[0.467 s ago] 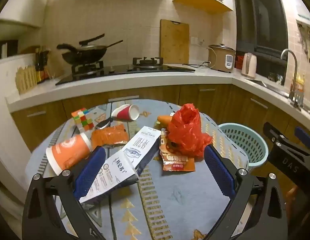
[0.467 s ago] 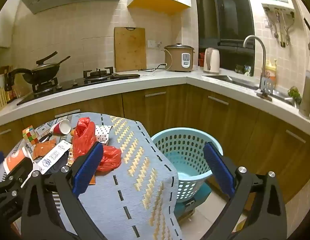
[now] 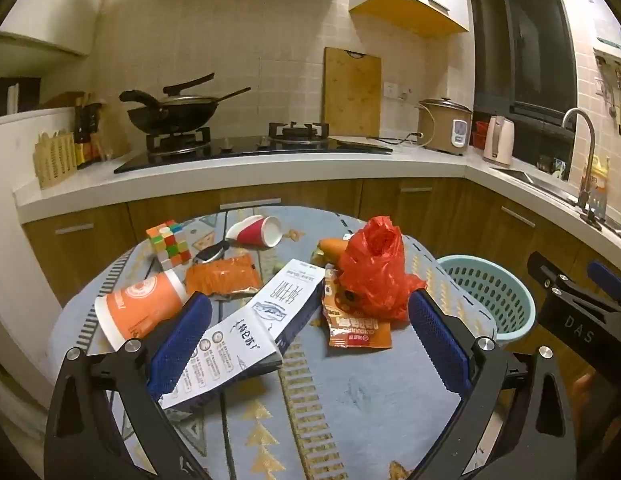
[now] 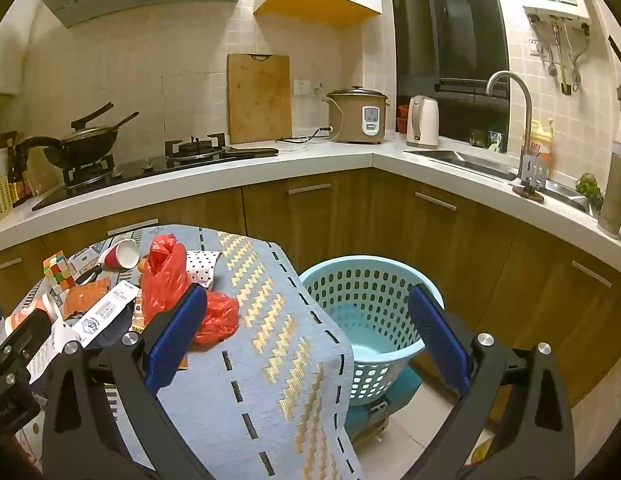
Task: Collect trash
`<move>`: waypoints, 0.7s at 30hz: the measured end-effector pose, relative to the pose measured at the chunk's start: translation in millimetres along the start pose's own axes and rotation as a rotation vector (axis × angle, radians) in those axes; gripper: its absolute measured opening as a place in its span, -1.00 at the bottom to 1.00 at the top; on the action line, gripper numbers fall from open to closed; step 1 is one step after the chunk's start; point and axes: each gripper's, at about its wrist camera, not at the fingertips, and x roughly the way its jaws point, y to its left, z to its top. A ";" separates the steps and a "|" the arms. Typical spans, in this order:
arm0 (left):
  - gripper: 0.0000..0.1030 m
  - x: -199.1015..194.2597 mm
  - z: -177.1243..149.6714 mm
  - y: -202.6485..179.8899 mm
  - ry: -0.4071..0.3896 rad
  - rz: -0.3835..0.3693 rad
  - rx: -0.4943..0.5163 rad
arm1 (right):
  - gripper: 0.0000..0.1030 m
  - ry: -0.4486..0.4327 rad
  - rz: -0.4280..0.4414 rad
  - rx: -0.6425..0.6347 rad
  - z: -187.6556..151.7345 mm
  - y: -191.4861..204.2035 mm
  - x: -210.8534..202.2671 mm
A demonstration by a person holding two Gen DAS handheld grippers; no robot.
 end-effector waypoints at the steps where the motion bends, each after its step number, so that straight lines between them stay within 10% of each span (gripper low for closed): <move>1: 0.85 -0.6 0.2 0.1 0.000 -0.001 0.000 | 0.86 -0.002 0.000 -0.002 -0.1 0.6 -0.2; 21: 0.85 -1.1 1.0 0.6 0.000 -0.008 -0.006 | 0.86 0.001 0.005 -0.003 -2.5 5.9 0.2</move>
